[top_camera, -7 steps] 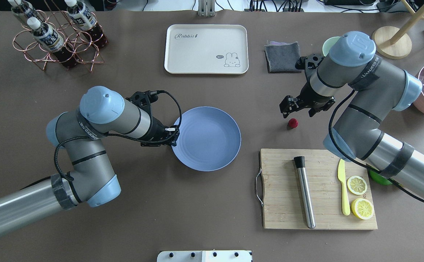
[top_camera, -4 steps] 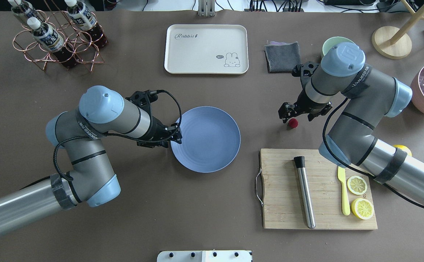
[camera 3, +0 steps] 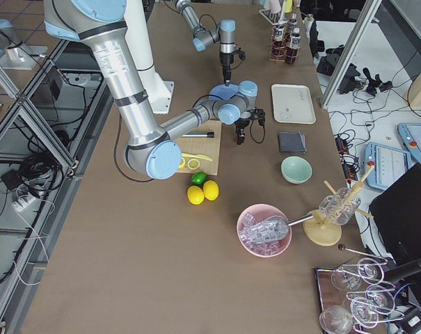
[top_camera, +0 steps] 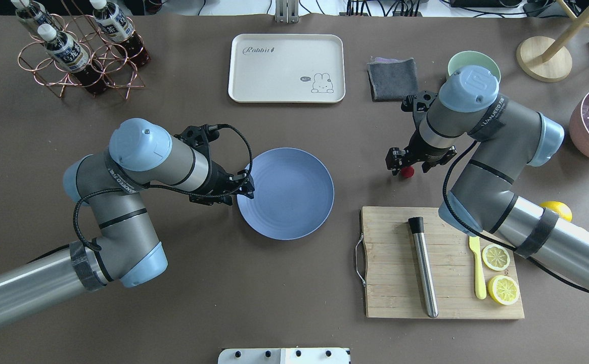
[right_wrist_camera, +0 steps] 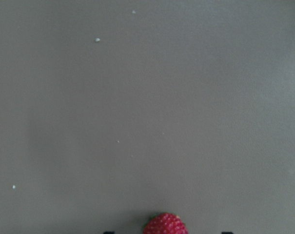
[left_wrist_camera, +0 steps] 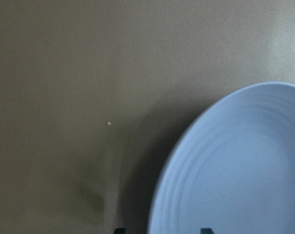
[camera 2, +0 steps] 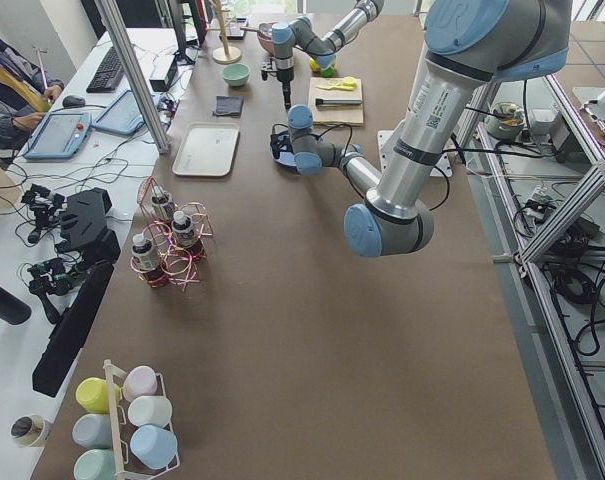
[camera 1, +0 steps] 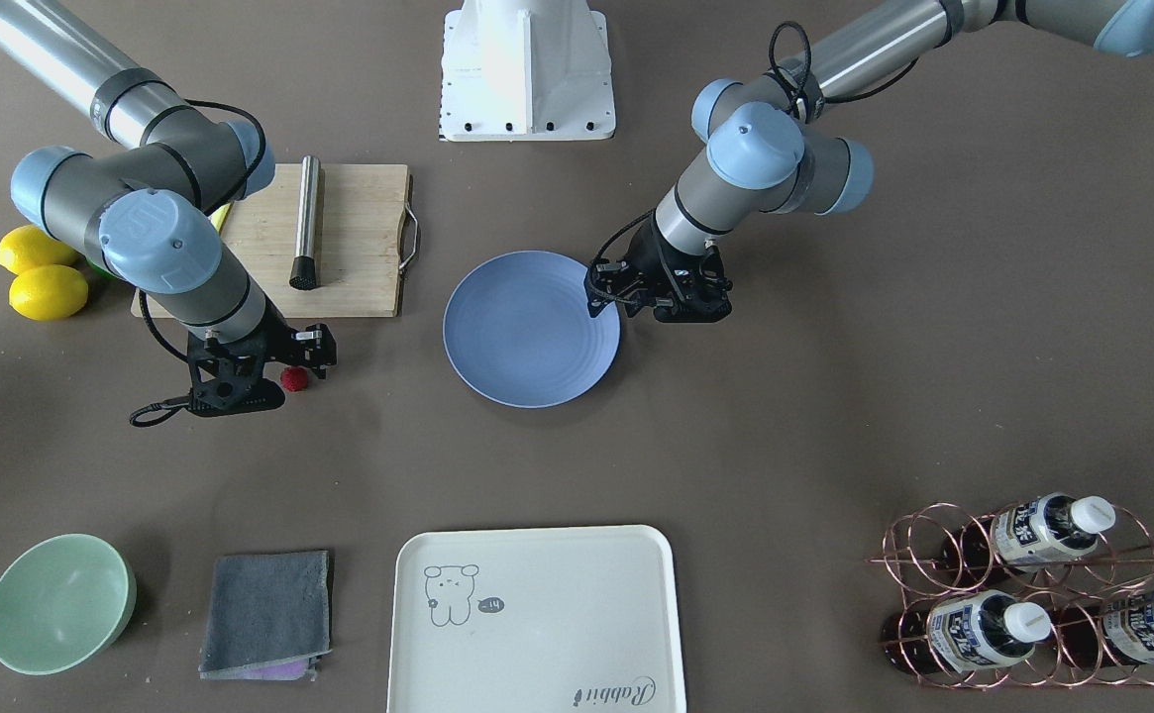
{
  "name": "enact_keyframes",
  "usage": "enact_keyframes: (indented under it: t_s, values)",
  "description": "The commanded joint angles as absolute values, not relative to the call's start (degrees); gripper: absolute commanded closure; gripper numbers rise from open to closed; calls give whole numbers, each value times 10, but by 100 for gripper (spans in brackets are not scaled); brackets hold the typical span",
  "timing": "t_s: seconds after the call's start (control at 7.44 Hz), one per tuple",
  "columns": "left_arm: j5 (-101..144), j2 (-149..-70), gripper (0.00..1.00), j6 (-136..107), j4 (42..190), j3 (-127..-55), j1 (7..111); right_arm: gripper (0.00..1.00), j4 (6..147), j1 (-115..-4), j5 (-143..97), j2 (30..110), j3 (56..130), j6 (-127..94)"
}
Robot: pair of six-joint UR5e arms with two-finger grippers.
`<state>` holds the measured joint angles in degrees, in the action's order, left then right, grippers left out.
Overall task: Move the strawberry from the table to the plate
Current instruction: 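Lower the right gripper onto the red strawberry and close it, then lift the strawberry with right gripper while left gripper releases plate and withdraws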
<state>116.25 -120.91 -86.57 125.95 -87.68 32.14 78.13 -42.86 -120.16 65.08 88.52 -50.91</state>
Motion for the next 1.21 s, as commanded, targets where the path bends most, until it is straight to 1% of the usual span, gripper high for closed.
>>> enact_keyframes:
  t_s: [0.0,0.13,0.27,0.54,0.81,1.07]
  values:
    - [1163,-1208,40,-867,1259,-877,322,49,767,-427,-1201,650,875,-510]
    - [1163,-1208,40,-867,1259,-878,323,85,766,-427,-1201,651,876,-507]
    - [1164,-1208,40,-877,1259,-878,325,100,766,-430,-1204,651,881,-505]
    - [1185,-1195,40,-877,1252,-914,351,100,767,-433,-1208,644,891,-508]
    - [1241,-1151,39,-849,1253,-931,406,100,774,-429,-1209,605,891,-542]
    - [1294,-1096,39,-754,1253,-938,464,100,777,-395,-1205,555,891,-624]
